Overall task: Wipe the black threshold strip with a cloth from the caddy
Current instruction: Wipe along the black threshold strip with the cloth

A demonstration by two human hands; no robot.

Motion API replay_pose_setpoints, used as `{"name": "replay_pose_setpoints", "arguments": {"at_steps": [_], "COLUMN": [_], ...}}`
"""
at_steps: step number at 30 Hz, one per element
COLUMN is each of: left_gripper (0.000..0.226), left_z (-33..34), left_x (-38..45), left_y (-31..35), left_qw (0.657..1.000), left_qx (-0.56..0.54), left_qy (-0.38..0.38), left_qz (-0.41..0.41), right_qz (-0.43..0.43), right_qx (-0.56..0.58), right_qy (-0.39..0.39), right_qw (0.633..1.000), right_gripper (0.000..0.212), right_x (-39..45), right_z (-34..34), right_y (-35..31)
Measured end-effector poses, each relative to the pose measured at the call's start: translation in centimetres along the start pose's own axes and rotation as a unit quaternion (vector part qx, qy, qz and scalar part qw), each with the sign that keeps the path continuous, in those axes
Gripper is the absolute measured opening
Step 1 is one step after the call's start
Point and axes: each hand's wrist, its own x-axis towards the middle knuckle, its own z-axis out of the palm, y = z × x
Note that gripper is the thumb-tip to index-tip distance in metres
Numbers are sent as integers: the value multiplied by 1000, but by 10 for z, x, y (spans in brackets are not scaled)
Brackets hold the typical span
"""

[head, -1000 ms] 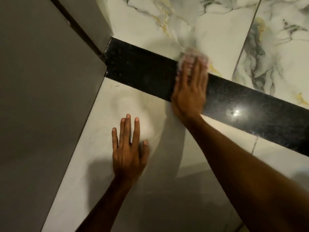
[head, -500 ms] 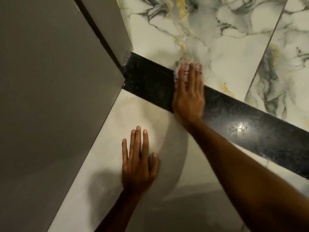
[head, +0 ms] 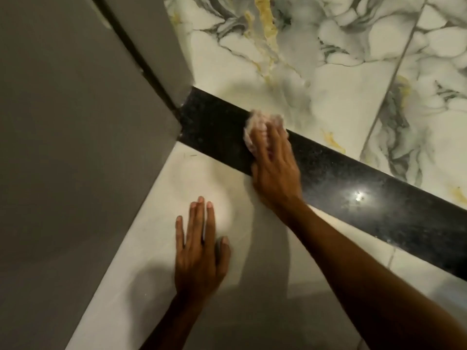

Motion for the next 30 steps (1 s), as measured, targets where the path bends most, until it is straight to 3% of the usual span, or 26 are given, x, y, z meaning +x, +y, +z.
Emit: {"name": "replay_pose_setpoints", "arguments": {"at_steps": [2,5,9,11,13,16,19,21,23,26,30], "left_gripper": [70,69,70,73,75,77,81,81,81,81,80], "left_z": [1,3,1,-2,2,-1,8,10,14,23,48], "left_x": [-3,-3,-4,2,3,19,19,16,7,-1,-8], "left_y": [-2,-2,-2,-5,6,12,47,69,89,114,144], "left_qw": [1000,999,998,994,983,965,945,938,928,922,910], "left_qx": [3,19,46,40,43,59,75,86,90,47,40], "left_qy": [10,7,-20,-46,-86,-126,-160,-179,-184,-173,-172], "left_qz": [9,25,37,85,158,222,274,283,311,343,375], "right_qz": [34,-8,-69,-2,142,239,165,71,43,178,401], "right_qx": [46,75,67,56,47,61,63,49,41,49,24], "right_qy": [-5,-9,1,43,102,139,105,69,72,140,227], "right_qw": [998,997,995,997,983,959,979,994,996,973,887], "right_gripper": [82,80,76,74,70,72,73,71,66,67,65], "right_x": [30,31,-85,-133,-148,-86,-71,-103,-156,-218,-196], "right_z": [1,5,6,1,-6,-21,-21,-22,-26,-45,-66], "right_y": [-26,-45,-32,-1,36,46,62,67,83,134,202]}}
